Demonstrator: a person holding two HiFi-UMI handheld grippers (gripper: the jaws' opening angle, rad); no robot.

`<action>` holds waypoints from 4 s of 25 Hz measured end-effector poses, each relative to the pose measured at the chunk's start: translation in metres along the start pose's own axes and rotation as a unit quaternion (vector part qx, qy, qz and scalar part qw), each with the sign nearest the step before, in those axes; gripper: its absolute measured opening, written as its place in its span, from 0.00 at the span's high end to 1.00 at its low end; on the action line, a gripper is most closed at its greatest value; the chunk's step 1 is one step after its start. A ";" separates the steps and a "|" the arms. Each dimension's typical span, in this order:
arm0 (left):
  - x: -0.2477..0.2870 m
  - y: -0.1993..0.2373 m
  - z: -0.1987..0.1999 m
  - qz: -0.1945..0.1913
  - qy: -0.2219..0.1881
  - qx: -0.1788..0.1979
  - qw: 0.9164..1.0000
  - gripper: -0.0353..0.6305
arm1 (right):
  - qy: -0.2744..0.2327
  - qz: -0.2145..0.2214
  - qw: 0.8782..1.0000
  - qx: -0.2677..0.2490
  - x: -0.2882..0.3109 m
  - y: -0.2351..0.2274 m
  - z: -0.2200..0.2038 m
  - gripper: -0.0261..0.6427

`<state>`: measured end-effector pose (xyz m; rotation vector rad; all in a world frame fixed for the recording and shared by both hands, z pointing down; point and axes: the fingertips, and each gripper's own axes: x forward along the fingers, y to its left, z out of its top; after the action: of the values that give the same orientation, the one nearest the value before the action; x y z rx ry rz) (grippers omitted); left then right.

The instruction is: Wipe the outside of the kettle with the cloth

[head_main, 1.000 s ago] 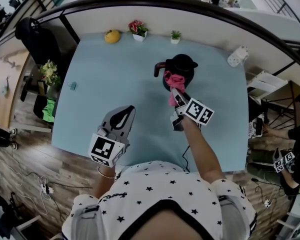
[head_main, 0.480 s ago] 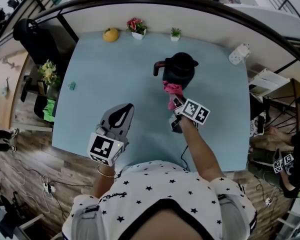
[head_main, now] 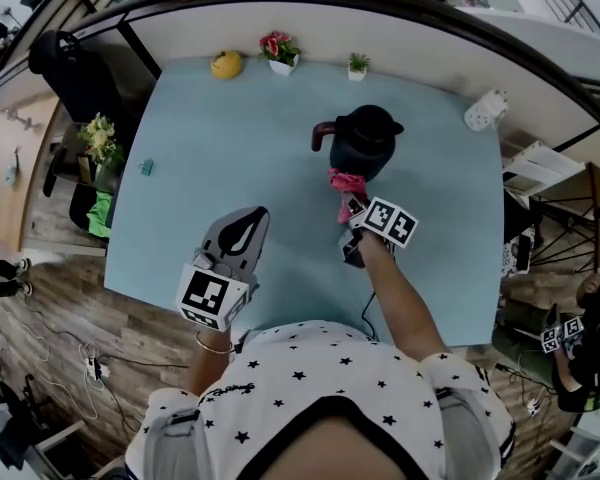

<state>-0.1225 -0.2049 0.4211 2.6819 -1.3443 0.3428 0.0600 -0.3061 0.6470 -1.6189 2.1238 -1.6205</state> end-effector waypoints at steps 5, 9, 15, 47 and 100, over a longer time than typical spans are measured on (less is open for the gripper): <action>0.002 -0.006 0.003 -0.006 -0.004 0.003 1.000 0.90 | 0.003 0.000 1.000 -0.007 0.001 -0.001 -0.001 0.82; -0.003 -0.007 0.004 -0.005 -0.005 0.006 1.000 0.90 | 0.009 0.005 1.000 -0.030 -0.010 0.002 -0.006 0.82; -0.005 -0.012 0.005 -0.008 -0.004 0.012 1.000 0.90 | 0.006 0.070 0.992 -0.102 -0.045 0.046 -0.005 0.82; 0.002 -0.026 0.004 -0.014 0.005 0.009 1.000 0.90 | -0.113 0.045 0.953 -0.278 -0.071 0.069 0.087 0.82; 0.005 -0.034 0.006 -0.019 0.014 0.015 1.000 0.90 | -0.175 0.093 0.952 -0.234 -0.088 0.072 0.134 0.82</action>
<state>-0.0914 -0.1897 0.4163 2.7120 -1.2894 0.3984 0.1246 -0.3420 0.4872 -1.5884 2.4743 -0.7386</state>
